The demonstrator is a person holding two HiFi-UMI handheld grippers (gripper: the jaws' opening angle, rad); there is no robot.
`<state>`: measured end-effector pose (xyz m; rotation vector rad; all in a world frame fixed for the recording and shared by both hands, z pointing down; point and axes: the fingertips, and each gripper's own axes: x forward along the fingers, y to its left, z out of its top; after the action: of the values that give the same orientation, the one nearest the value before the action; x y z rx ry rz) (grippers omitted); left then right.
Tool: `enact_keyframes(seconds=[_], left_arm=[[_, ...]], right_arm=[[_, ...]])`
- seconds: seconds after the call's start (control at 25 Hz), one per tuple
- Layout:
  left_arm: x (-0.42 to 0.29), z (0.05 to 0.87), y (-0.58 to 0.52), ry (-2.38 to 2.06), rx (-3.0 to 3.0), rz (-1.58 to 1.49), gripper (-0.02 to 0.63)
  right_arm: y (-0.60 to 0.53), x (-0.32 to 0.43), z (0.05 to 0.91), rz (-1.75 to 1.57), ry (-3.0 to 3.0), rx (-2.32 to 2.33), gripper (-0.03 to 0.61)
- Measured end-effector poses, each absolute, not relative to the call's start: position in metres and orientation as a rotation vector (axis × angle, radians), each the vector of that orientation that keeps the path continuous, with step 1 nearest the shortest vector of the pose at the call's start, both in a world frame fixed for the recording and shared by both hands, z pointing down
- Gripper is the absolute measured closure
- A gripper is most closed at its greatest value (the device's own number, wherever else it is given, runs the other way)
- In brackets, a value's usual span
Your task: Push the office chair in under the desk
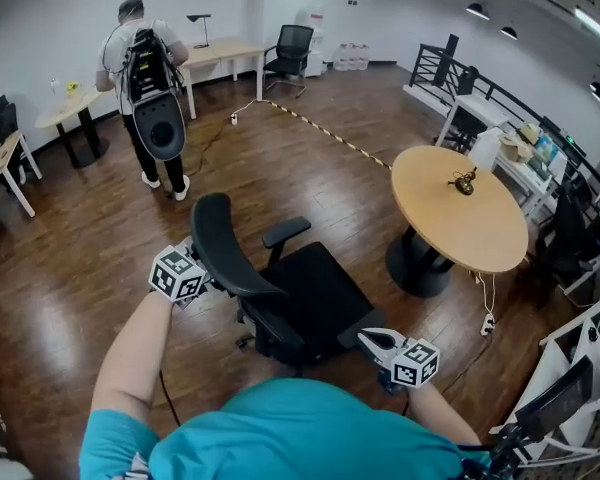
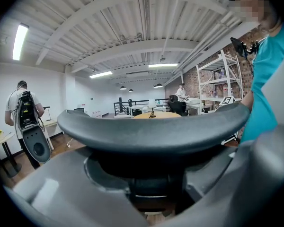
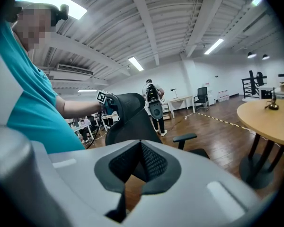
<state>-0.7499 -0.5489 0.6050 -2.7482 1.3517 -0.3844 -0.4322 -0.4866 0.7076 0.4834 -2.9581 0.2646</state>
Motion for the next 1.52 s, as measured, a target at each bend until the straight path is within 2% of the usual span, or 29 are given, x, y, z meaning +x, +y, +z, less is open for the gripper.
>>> enact_keyframes(seconds=[0.84,1.08,1.32,1.52], left_arm=[[-0.631,0.613,-0.664,1.335,-2.773,-0.390,0.195],[-0.629,0.620,-0.671,1.304,-2.772,-0.350,0.195],[-0.586,0.620,-0.703,1.259,-2.795,-0.277,0.195],[-0.585,0.626,-0.702,1.223,-2.817,-0.237,0.193]], right_arm=[[-0.580,-0.301,0.689,0.244,-2.963,0.547,0.578],[-0.591,-0.313,0.702,0.262,-2.934,0.615,0.578],[-0.633,-0.313,0.709,0.338,-2.933,0.707,0.578],[-0.636,-0.323,0.712,0.414,-2.948,0.837,0.578]])
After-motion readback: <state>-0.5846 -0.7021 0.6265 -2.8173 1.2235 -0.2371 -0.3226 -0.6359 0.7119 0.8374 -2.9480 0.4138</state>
